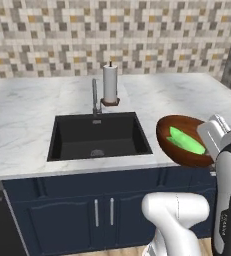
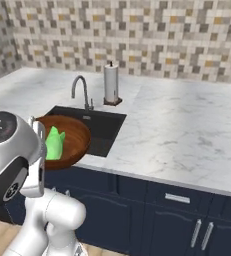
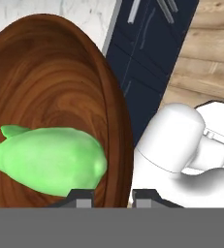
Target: Pick the corn from the cabinet and place it in the bowl. Then pick the bowl and place it in the sink. Then turn on the sink facuet.
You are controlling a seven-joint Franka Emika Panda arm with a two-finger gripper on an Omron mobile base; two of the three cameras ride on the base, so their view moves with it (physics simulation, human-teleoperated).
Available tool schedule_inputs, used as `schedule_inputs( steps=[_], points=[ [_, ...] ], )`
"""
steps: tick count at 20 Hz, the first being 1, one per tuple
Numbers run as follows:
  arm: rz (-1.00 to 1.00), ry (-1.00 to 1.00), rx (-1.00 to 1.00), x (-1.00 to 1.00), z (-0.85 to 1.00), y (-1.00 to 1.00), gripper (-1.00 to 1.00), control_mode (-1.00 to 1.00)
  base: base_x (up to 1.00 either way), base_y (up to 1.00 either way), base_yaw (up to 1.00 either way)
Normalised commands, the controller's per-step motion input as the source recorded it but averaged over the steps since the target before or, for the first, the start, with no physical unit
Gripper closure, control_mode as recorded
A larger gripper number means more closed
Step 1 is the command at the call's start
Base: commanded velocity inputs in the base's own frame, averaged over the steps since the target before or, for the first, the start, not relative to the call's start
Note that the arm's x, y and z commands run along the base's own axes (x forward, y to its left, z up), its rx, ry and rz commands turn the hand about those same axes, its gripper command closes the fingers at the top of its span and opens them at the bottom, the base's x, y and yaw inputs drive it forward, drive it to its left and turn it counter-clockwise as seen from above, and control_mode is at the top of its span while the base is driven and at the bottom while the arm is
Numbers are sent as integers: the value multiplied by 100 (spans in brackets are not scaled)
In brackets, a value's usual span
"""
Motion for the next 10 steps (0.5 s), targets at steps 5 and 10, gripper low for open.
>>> schedule_inputs(
  steps=[5,10],
  points=[
    [0,0,0,0,0,0,100,100,55,0,7],
    [0,0,0,0,0,0,100,100,48,0,5]
  ],
)
